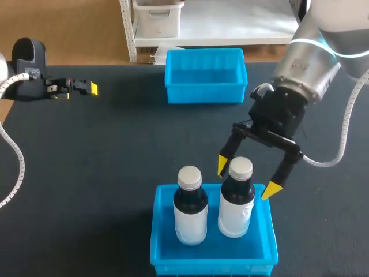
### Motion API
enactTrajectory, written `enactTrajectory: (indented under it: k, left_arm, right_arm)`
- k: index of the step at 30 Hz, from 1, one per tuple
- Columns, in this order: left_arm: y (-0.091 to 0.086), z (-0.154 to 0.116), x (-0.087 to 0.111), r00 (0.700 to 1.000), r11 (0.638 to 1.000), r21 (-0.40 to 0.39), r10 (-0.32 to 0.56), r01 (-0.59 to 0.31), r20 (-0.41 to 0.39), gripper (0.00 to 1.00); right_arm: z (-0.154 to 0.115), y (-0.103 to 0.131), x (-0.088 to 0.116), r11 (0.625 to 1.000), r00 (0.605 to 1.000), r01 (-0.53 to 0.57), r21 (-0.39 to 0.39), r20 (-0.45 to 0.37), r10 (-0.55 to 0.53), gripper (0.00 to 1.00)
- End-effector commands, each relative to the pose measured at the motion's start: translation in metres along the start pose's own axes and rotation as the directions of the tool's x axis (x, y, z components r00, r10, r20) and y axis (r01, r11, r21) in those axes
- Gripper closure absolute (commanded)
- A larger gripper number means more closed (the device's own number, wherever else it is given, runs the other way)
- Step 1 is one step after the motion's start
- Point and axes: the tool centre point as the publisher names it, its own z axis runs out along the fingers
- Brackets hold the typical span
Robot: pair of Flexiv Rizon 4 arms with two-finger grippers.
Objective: Pick up the bottle, and place it in the far bin if it is heavy, or in the near bin if it is light.
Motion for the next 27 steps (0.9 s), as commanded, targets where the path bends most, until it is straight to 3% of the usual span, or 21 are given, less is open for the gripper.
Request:
enactTrajectory:
  k: [1,11,15,17,24,27]
  left_arm:
    - [0.0,0.0,0.0,1.0,1.0,0.0,0.0,0.0,0.0,0.0]
    - [0.0,0.0,0.0,1.0,1.0,0.0,0.0,0.0,0.0,0.0]
    - [0.0,0.0,0.0,1.0,1.0,0.0,0.0,0.0,0.0,0.0]
    - [0.0,0.0,0.0,1.0,1.0,0.0,0.0,0.0,0.0,0.0]
    - [0.0,0.0,0.0,1.0,1.0,0.0,0.0,0.0,0.0,0.0]
    - [0.0,0.0,0.0,1.0,1.0,0.0,0.0,0.0,0.0,0.0]
  right_arm:
    - [-0.014,0.001,0.006,0.999,0.999,-0.032,0.009,-0.015,0.032,0.0]
    - [-0.073,-0.003,0.031,0.981,0.989,-0.139,0.133,-0.039,0.145,0.0]
    - [-0.092,-0.014,0.041,0.94,0.966,-0.258,0.224,0.028,0.259,0.0]
    - [-0.1,-0.019,0.047,0.93,0.959,-0.284,0.235,0.054,0.279,0.0]
    - [-0.132,-0.038,0.07,0.784,0.861,-0.506,0.36,0.159,0.483,0.0]
    - [-0.132,-0.038,0.07,0.784,0.861,-0.506,0.36,0.159,0.483,0.0]
